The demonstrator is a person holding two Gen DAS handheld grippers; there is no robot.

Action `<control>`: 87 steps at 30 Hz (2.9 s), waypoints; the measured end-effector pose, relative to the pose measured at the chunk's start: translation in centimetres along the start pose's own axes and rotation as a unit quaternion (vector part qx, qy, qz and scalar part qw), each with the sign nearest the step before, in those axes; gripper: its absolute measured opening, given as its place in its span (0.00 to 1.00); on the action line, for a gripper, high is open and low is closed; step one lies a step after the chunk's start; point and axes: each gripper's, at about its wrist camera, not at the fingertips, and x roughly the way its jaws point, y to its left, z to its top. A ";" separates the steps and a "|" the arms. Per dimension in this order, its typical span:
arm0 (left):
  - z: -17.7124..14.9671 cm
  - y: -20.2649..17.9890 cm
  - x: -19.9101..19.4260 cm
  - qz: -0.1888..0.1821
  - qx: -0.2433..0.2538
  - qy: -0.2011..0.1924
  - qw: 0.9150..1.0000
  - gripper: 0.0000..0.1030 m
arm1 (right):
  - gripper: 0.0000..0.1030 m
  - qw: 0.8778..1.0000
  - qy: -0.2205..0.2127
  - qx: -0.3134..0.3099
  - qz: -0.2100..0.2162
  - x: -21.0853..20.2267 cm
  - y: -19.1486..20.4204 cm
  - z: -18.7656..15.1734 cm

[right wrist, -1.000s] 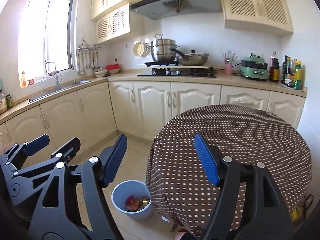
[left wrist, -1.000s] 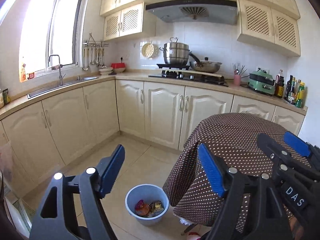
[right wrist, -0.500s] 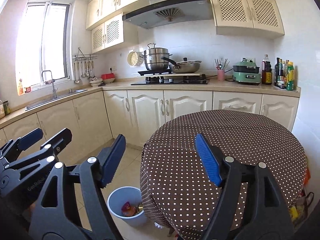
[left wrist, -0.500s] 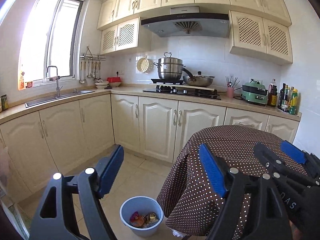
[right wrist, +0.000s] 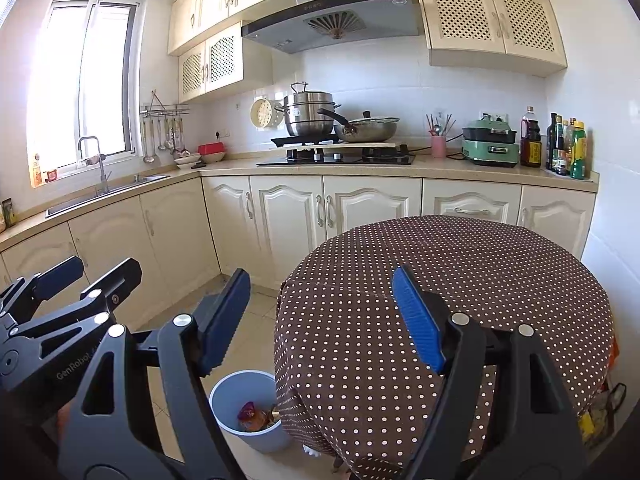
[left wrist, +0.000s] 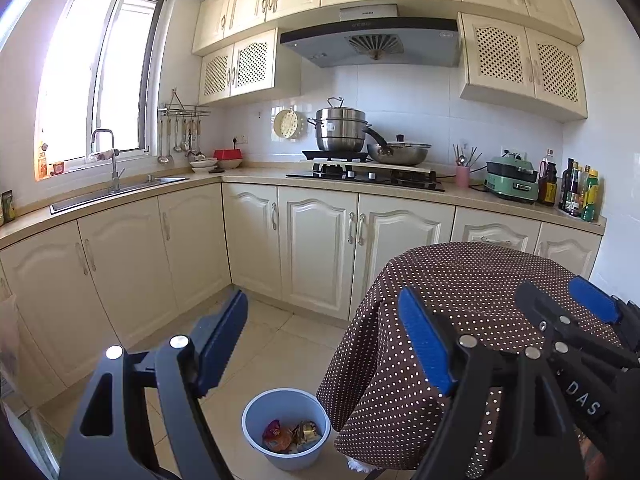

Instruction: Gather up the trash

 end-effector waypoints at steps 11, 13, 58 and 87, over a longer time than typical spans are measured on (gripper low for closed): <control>-0.2 0.0 -0.2 -0.002 -0.002 -0.004 1.000 0.74 | 0.72 1.000 -0.003 -0.002 -0.002 -0.1 0.2 0.1; -0.2 0.0 -0.2 -0.003 -0.002 -0.005 1.000 0.74 | 0.72 1.000 -0.003 -0.002 -0.001 -0.2 0.2 0.1; -0.6 -1.4 -0.3 -0.004 -0.003 -0.001 1.000 0.74 | 0.73 1.000 0.003 0.005 -0.001 -0.2 -0.1 -0.2; -0.6 -1.3 0.1 -0.004 -0.005 0.003 1.000 0.74 | 0.75 1.000 0.003 0.008 -0.001 -0.1 0.0 -0.2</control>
